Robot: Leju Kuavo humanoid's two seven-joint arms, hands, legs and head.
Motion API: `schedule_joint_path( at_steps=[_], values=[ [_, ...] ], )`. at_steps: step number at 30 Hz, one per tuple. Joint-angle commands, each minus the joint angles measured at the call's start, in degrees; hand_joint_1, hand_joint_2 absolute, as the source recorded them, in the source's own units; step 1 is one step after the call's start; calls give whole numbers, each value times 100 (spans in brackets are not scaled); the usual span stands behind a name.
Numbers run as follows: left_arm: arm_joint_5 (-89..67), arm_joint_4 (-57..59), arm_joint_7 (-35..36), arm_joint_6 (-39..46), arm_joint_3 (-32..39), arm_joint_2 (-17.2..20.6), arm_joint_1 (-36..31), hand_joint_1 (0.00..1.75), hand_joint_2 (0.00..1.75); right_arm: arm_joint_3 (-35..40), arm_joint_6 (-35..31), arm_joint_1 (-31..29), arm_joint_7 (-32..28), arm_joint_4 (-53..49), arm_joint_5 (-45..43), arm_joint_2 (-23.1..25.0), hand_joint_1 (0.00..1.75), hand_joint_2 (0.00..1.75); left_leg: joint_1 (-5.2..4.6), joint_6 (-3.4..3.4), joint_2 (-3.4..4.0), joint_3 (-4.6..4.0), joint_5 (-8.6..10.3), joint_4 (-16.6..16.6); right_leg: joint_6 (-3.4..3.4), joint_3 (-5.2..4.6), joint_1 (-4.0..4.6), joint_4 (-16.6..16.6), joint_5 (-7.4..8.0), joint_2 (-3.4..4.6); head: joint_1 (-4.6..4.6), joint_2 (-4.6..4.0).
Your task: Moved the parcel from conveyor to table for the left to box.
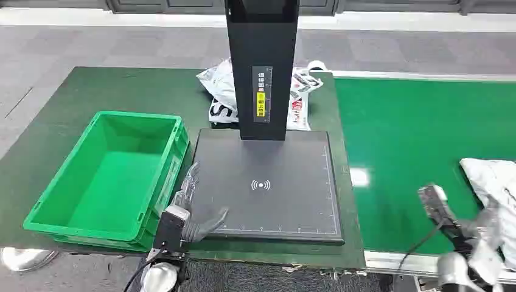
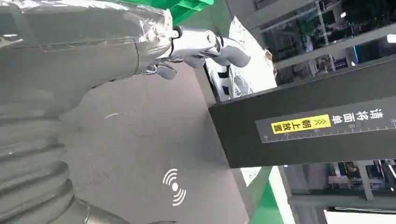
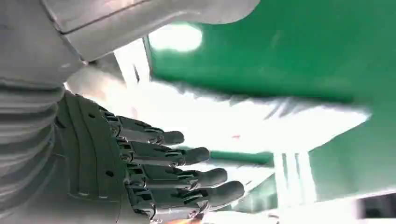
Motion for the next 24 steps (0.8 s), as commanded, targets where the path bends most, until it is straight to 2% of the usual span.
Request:
schedule_joint_path(
  at_steps=[1, 6, 8, 9, 12, 20, 22, 23, 24],
  values=[
    [245, 728, -127, 24, -156, 355, -355, 0, 175, 125, 112, -2083, 879, 3801, 1316, -1432, 0, 175, -2, 4, 30, 12, -1, -4, 2, 3, -1, -9, 12, 30, 0, 0],
    [262, 749, -135, 26, -160, 372, -388, 0, 175, 164, 178, -2273, 890, 3968, 1376, -1519, 0, 175, -13, 15, 12, -3, 9, -1, 11, -2, -11, -10, 18, 12, 0, 0],
    [307, 728, -140, 38, -190, 397, -410, 0, 175, 365, 242, -2348, 1145, 4155, 1650, -1611, 0, 175, -11, 20, 8, -2, 11, -3, 12, 1, -9, -11, 17, 6, 0, 0],
    [344, 749, -114, 50, -218, 433, -436, 0, 175, 525, 511, -2478, 1285, 4320, 1847, -1731, 0, 175, -10, 20, 6, -6, 9, 4, 13, -1, -8, -7, 14, 5, 0, 0],
    [399, 822, -86, 87, -185, 438, -461, 0, 175, 546, 792, -2639, 1600, 4562, 1997, -1860, 0, 175, -12, 19, 8, -10, 11, 1, 11, -7, -10, -7, 17, 7, 0, 0],
    [405, 1036, -96, 115, -270, 461, -551, 0, 175, 422, 1040, -2646, 1641, 4681, 1976, -1752, 0, 175, -9, 19, 5, -7, 10, 0, 11, 0, -6, -13, 18, 5, 0, 0],
    [427, 1060, -120, 173, -338, 521, -545, 0, 175, 316, 1244, -2666, 1553, 4717, 1922, -1698, 0, 175, -10, 18, 1, -6, 11, -3, 11, 1, -7, -13, 18, 1, 0, 0],
    [409, 1082, -126, 177, -360, 535, -539, 0, 175, 369, 1644, -2687, 1636, 4784, 2002, -1698, 0, 175, -13, 18, 4, -4, 9, -1, 12, 0, -11, -8, 15, 4, 0, 0],
    [408, 1105, -127, 174, -367, 528, -541, 0, 175, 409, 1778, -2670, 1660, 4773, 2050, -1701, 0, 175, -9, 18, 7, -5, 11, -3, 10, 0, -7, -13, 19, 7, 0, 0]
  ],
)
